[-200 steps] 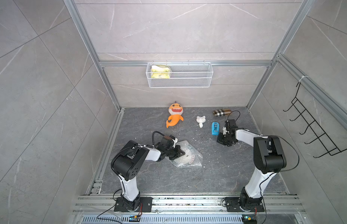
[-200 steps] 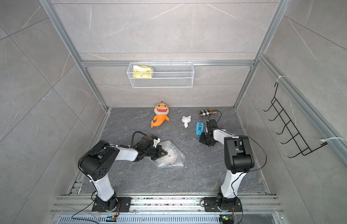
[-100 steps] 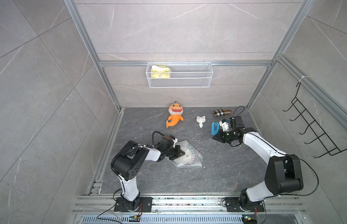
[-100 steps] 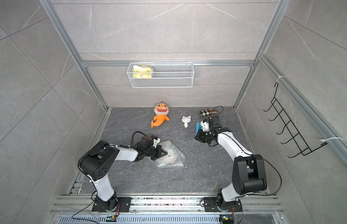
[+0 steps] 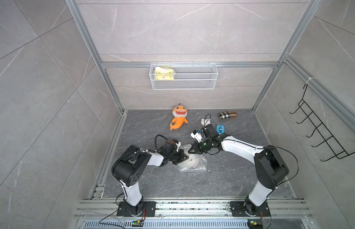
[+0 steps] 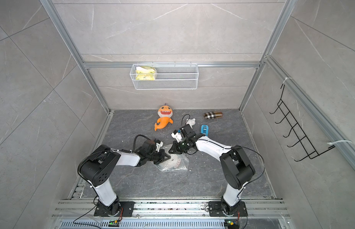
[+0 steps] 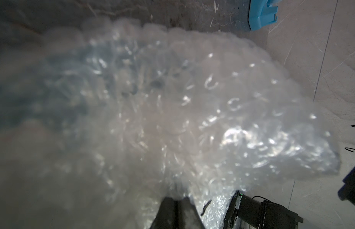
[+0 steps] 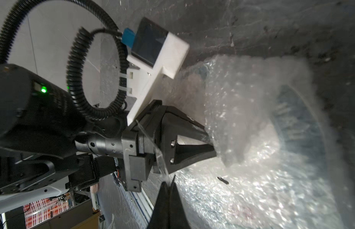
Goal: Wrap dinner plates in bubble wrap
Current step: Stick the tape on the bubble wrap.
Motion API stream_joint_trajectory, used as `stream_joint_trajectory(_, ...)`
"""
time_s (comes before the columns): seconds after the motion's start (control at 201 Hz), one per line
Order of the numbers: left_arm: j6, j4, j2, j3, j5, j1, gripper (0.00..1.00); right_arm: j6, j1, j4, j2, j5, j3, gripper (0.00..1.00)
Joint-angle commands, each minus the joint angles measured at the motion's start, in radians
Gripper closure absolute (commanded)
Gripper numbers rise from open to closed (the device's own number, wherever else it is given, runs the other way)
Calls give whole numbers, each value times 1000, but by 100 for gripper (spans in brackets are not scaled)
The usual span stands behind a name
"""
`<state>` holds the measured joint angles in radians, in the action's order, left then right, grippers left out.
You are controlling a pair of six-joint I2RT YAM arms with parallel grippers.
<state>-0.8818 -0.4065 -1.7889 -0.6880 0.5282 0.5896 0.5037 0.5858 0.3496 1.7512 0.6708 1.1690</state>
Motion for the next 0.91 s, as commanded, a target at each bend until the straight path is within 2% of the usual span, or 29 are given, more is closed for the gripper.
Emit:
stream_joint_trajectory(0.0,25,214,-25,65,-68,6,95,27,10,39,11,-48,0,100)
stream_joint_trajectory(0.199,27,210,-25,67,-66,6,95,78,29,58,18,-146,-61,100)
stream_joint_trajectory(0.593,21,204,-31,65,-61,6,95,143,39,-23,148,-179,-89,100)
stream_joint_trajectory(0.906,31,246,-5,49,-61,6,95,167,37,-43,189,-224,-101,100)
